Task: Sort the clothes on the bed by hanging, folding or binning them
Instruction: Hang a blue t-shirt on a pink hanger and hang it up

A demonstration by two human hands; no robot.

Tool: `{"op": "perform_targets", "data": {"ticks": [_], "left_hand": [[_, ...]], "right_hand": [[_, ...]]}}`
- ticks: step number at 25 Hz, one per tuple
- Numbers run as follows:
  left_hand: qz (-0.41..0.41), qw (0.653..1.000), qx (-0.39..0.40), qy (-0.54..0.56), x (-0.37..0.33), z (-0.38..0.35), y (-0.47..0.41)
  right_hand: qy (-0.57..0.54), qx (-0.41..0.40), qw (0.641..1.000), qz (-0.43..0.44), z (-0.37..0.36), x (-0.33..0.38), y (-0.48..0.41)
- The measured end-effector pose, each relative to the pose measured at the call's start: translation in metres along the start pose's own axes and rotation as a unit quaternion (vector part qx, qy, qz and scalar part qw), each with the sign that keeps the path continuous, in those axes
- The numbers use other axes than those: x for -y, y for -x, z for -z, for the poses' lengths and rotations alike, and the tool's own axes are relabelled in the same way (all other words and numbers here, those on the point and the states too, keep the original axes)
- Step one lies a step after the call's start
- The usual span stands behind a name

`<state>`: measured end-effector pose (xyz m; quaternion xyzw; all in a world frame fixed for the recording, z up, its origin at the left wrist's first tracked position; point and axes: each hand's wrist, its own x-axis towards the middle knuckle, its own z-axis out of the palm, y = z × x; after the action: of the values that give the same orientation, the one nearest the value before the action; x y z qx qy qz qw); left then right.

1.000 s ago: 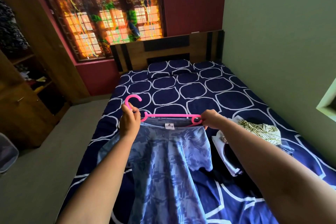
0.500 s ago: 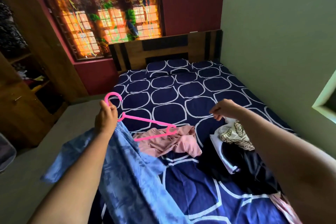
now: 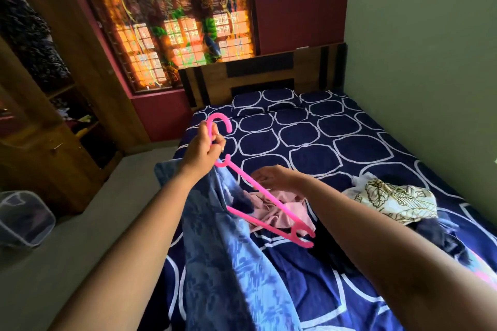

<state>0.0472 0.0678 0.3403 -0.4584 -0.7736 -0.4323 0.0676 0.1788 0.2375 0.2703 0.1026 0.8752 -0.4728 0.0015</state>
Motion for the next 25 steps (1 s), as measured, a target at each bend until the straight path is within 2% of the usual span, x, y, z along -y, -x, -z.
{"op": "perform_targets", "data": {"ticks": [4, 8, 10, 12, 16, 18, 22, 25], "left_hand": [[-0.017, 0.999, -0.004, 0.028, -0.010, 0.006, -0.005], [-0.006, 0.997, -0.083, 0.004, 0.006, 0.017, -0.010], [0.017, 0.989, -0.144, 0.021, 0.018, 0.023, -0.010], [0.058, 0.976, -0.209, 0.010, 0.028, 0.027, -0.009], [0.153, 0.937, -0.304, -0.073, 0.035, 0.030, -0.009], [0.195, 0.922, -0.306, -0.138, 0.036, 0.030, -0.009], [0.154, 0.920, -0.318, -0.168, 0.041, 0.026, -0.012], [0.170, 0.923, -0.302, -0.166, 0.048, 0.022, -0.019]], "right_hand": [[0.056, 0.067, 0.996, 0.009, -0.014, 0.028, -0.017], [0.187, 0.024, 0.982, -0.023, -0.017, 0.008, -0.028], [0.110, -0.001, 0.992, -0.057, -0.012, -0.011, -0.026], [0.002, -0.018, 0.999, -0.041, -0.008, -0.024, -0.020], [-0.151, -0.065, 0.986, -0.036, 0.000, -0.020, -0.008], [-0.186, -0.080, 0.978, -0.047, 0.006, -0.020, -0.009], [-0.181, -0.106, 0.976, -0.060, 0.016, -0.026, -0.009], [-0.158, -0.102, 0.979, -0.080, 0.024, -0.025, -0.008]]}}
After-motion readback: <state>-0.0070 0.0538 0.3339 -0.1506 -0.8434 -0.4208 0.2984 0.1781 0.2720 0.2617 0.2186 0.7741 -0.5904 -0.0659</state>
